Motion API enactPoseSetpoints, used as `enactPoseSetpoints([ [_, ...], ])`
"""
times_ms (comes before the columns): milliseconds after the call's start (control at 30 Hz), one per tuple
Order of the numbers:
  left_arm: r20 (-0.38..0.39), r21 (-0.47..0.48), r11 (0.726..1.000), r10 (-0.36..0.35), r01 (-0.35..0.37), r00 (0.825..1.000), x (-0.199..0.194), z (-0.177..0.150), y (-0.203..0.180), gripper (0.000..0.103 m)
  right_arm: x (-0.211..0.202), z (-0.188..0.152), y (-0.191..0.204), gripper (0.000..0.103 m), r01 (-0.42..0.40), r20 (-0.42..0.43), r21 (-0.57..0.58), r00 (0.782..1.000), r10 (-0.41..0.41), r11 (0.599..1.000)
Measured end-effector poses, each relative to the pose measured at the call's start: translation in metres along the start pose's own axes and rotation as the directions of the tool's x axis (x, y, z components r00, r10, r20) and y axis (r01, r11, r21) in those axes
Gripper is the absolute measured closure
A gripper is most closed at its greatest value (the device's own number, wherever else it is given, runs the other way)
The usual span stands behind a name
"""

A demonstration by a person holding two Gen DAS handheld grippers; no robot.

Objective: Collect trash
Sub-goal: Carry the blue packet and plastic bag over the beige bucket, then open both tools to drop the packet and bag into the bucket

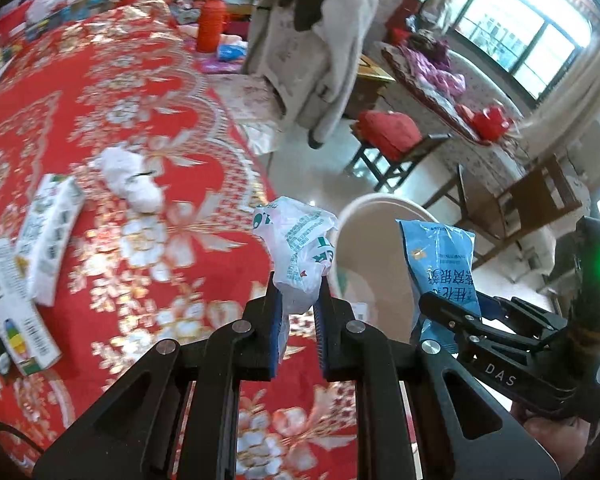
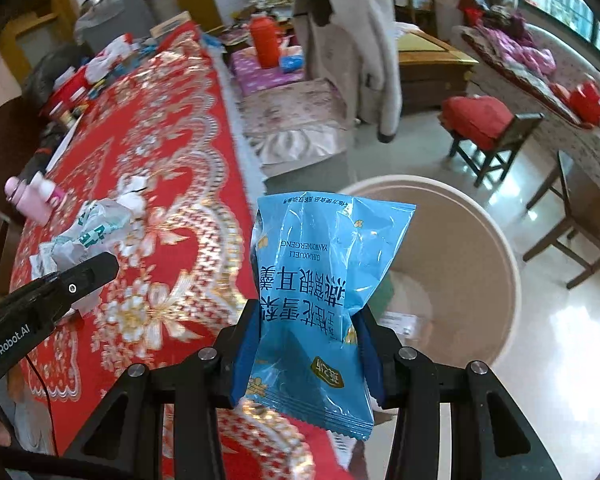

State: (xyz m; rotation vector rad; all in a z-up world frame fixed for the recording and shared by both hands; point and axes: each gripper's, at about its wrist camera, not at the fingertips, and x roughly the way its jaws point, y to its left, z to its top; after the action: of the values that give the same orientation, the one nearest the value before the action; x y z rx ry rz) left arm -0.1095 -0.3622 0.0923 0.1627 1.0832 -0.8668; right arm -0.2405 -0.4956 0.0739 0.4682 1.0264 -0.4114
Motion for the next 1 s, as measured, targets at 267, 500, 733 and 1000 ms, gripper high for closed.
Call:
enactPoseSetpoints([
  [267,-0.054,0.037,0.998,-0.039,0.041,0.998,0.035,0.005,-0.034,0.091,0.004,-0.002,-0.042,0.059,0.041,-0.022,0.066,0.999,-0.04,0.997],
  [500,-0.098,0.056,0.996,-0.058,0.063,0.993,0.062,0.006,-0.057,0.091,0.01,-0.002,-0.071,0.059,0.066,-0.043,0.111,0.997,-0.061,0.992],
  [733,-0.13,0.053,0.996,-0.069,0.077,0.989,0.081,0.008,-0.068,0.091,0.017,-0.006,-0.092,0.059,0.079,-0.07,0.138,0.995,-0.07,0.987],
  [1000,-0.151,0.043,0.993,-0.101,0.109,0.983,0.092,0.004,-0.077,0.09,0.024,-0.007,-0.104,0.055,0.096,-0.088,0.151,0.993,-0.083,0.984],
])
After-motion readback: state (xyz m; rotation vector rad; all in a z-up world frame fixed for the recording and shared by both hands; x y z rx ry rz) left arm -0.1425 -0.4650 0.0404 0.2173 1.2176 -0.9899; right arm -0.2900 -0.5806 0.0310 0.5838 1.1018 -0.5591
